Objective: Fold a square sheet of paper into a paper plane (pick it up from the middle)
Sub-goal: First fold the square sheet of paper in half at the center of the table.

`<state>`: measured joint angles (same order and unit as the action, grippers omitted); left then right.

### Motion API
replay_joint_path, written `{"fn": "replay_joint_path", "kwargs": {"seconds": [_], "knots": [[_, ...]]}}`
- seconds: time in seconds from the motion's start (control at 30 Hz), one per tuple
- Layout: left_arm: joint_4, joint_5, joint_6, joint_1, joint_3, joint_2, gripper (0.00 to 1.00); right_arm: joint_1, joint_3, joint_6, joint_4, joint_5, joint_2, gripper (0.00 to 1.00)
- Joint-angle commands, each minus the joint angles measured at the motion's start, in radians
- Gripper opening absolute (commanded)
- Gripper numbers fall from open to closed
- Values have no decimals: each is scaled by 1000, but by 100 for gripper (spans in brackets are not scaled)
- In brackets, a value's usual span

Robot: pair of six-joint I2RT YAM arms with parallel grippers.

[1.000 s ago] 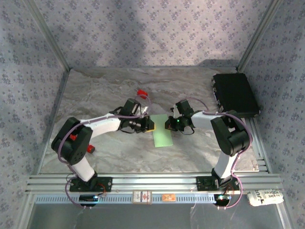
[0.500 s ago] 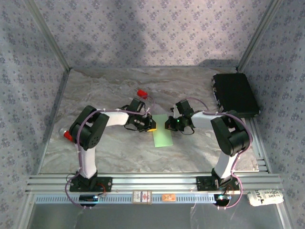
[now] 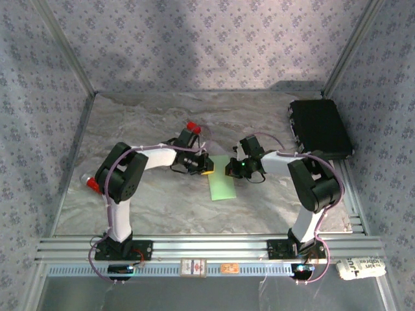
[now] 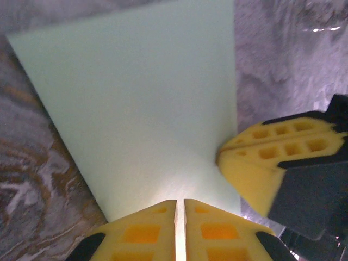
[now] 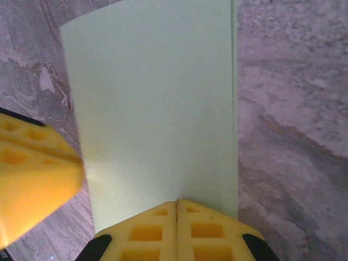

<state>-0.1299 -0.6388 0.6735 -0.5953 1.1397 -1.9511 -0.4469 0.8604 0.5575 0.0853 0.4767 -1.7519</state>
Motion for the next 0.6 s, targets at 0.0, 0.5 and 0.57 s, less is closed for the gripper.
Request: {"fn": "replay_joint_path", "kwargs": {"seconds": [0.0,0.5,0.57], "knots": [[-44,-11,-26,15,59,30,12,8,-15,10,61,-5,72,1],[-70,6,-21,38,183,-86,12,47,-197,122,98,-47,319,12],[-77,11,-27,37,193,-107,11,44,-217,149,73,-28,329,13]]}}
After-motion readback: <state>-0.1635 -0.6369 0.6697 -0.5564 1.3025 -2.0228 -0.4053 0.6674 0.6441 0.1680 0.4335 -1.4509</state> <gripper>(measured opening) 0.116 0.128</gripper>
